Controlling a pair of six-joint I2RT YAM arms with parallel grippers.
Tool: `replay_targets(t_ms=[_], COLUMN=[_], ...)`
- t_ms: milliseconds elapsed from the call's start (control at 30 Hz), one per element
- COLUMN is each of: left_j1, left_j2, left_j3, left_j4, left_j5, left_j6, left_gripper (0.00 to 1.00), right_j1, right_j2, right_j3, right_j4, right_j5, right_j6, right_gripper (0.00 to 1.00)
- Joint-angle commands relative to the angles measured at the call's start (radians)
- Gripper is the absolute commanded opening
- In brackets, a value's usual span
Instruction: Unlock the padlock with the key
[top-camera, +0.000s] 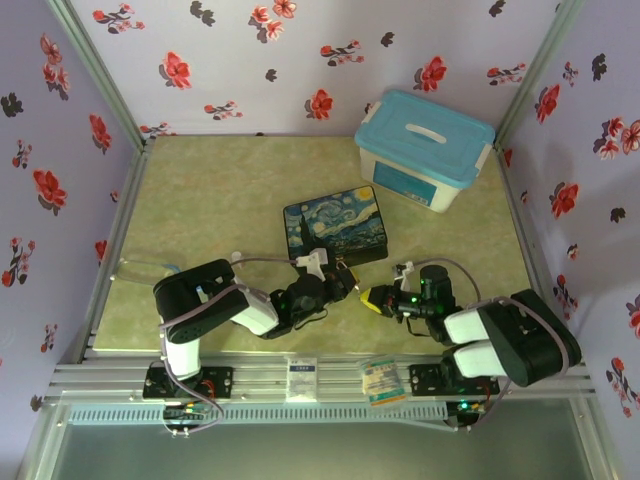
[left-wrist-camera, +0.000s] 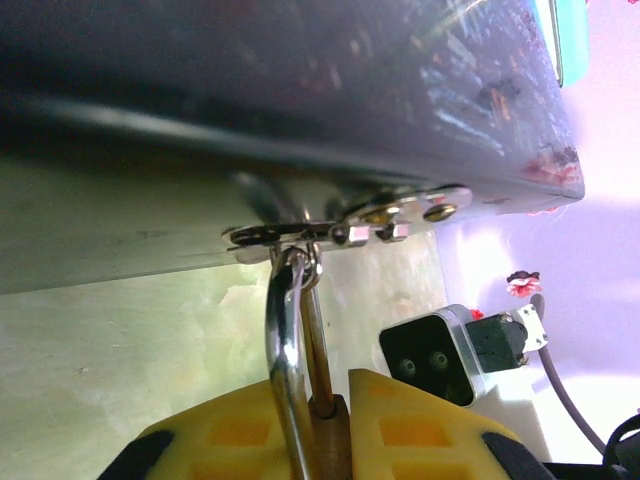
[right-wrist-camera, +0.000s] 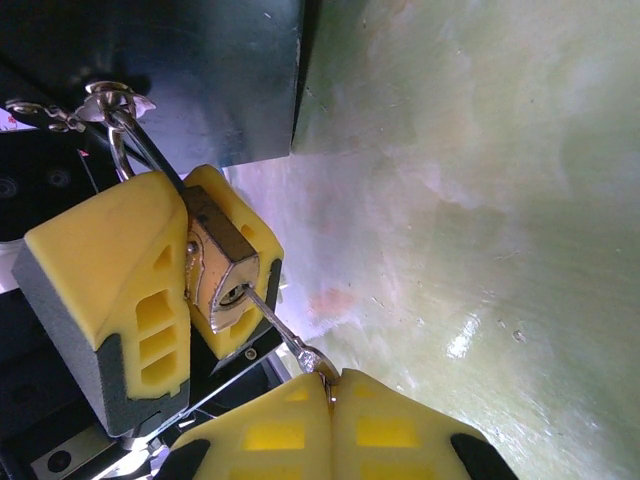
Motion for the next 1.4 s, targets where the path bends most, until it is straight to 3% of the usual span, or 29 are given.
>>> replay_targets(t_ms=[0,200,433,933,1100,1233,1367], left_j1=[-0.009,-0.015,-0.014,-0.014,-0.015,-0.015,-0.022], left_j2=[0.026,0.035,0.047,0.046,0.054,0.055,0.050], left_j3=[0.003,-0.004,0.002,0.004,0.010,0.018,0.026], left_j4=[0.057,0.057,0.045,0.005,0.011,0.023,0.015], left_j5=[0.068,0.061,0.064,0.061,0.061,0.067,0.069], left_j6=[-0.083,-0.089,-0.089,-0.084,-0.088,-0.089,-0.088], left_gripper=[0.00,0.00,0.00,0.00,0.00,0.00,0.00], right_j1=[-0.008,-0.014,-0.036,-0.051,-0.052,-0.054,-0.056], right_j2=[0.027,0.088,0.095,-0.062,-0.077,-0.046,0.034], right_j3=[0.032,0.019,0.019,0.019,0.009,0.023,0.035], right_j4=[0.082,0.193,0.198,0.003,0.010,0.015,0.128], right_j5=[-0.014,-0.025,-0.033,-0.019,-0.022,-0.018,-0.010], right_j6=[0.019,0.054,0.061,0.004,0.013,0.013,0.067], right_gripper=[0.00,0.00,0.00,0.00,0.00,0.00,0.00])
